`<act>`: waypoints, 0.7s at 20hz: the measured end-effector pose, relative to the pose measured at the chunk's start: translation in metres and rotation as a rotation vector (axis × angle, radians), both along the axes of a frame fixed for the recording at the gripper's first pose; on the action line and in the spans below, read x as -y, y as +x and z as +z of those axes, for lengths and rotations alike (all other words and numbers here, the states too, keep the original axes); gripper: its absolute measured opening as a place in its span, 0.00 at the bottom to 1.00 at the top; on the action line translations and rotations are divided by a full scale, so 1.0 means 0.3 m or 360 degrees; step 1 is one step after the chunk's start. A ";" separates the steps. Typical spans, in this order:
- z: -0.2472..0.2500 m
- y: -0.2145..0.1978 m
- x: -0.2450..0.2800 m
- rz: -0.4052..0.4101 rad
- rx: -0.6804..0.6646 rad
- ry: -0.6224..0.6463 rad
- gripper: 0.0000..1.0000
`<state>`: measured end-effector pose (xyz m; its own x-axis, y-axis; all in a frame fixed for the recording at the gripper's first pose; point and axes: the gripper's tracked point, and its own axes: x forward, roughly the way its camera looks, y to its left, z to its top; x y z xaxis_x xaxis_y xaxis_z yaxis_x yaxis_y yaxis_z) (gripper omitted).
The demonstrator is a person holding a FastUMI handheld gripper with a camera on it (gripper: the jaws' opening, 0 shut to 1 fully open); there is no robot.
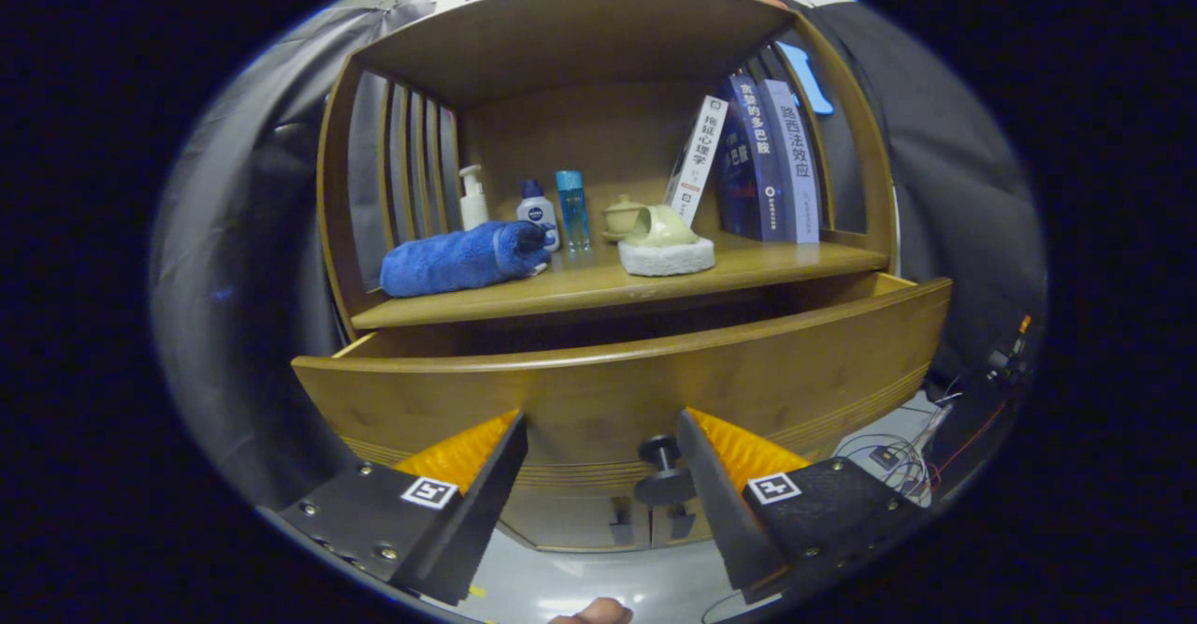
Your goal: Pull open the drawer, take out the items inside it, and place them on the countertop above the cabinet.
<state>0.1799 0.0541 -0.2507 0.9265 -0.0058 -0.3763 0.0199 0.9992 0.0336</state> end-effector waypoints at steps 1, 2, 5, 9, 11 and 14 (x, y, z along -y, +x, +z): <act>-0.006 0.023 -0.002 -0.0004 -0.0005 -0.0004 0.97; -0.008 0.041 -0.002 -0.0006 -0.0009 -0.0005 0.97; -0.015 0.097 -0.003 -0.0007 -0.0009 0.0001 0.97; -0.025 0.159 -0.003 -0.0003 -0.0005 0.0001 0.97; -0.029 0.179 -0.002 -0.0003 0.0000 0.0005 0.96; -0.017 0.189 0.011 -0.0008 0.0006 0.0021 0.96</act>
